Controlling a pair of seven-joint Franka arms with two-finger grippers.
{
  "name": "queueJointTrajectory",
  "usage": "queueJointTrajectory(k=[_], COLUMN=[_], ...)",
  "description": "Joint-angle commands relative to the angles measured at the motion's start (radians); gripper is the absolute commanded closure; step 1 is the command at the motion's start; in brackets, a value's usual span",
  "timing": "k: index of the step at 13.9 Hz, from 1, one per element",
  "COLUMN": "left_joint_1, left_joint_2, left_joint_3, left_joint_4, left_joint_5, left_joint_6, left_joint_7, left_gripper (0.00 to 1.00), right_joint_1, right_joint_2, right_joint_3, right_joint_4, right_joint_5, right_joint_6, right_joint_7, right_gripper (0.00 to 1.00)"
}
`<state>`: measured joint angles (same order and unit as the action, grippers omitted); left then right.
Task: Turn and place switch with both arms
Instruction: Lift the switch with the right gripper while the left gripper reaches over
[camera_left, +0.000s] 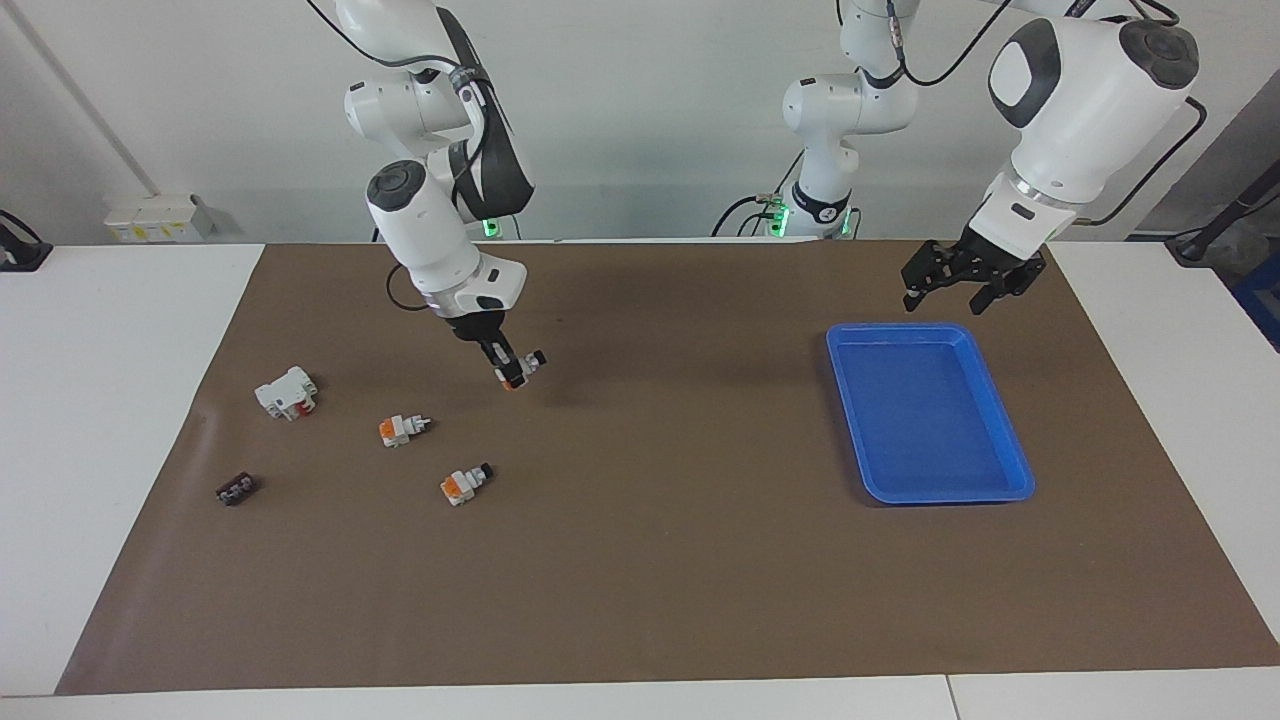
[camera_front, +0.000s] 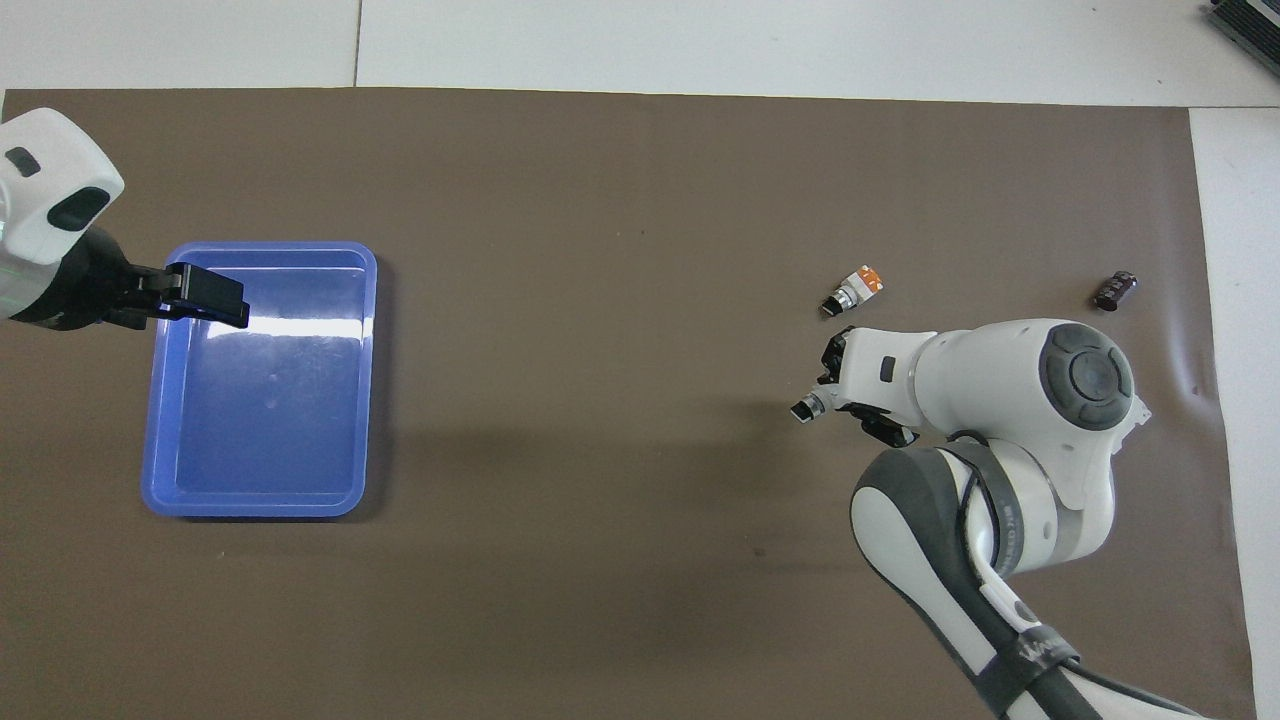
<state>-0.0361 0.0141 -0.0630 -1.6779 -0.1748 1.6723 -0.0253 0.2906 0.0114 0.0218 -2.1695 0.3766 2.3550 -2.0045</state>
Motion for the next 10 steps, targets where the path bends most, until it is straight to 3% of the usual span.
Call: queueJointTrajectory(k=[1, 5, 8, 10], left_joint_1=[-0.018, -0.041, -0.067, -0.065], left_joint_2=[-0.051, -0.114, -0.134, -0.137], left_joint_3=[0.009, 0.008, 0.008, 0.008], left_joint_4=[-0.063, -0.196, -0.244, -0.241], left_joint_5=[-0.121, -0.335, -0.464, -0.587], left_joint_6=[0.000, 0.078, 0.121, 0.107], left_joint_7=[-0.082, -0.200, -0.353, -0.413], left_gripper=[0.13, 0.25, 0.32, 0.42], right_joint_1=[-0.005, -0.002, 0.025, 0.067], right_joint_2=[-0.007, 0.001, 0.002, 0.005], right_joint_3=[0.062, 0.180, 0.246, 0.247], right_joint_4=[0.091, 0.250, 0.290, 0.295], right_joint_5=[0.131, 0.146, 0.131, 0.056], right_joint_6=[-0.028, -0.025, 0.007, 0.044], right_joint_7=[0.103, 0.456, 0.634, 0.742], right_gripper=[1.00, 1.00, 1.00, 1.00])
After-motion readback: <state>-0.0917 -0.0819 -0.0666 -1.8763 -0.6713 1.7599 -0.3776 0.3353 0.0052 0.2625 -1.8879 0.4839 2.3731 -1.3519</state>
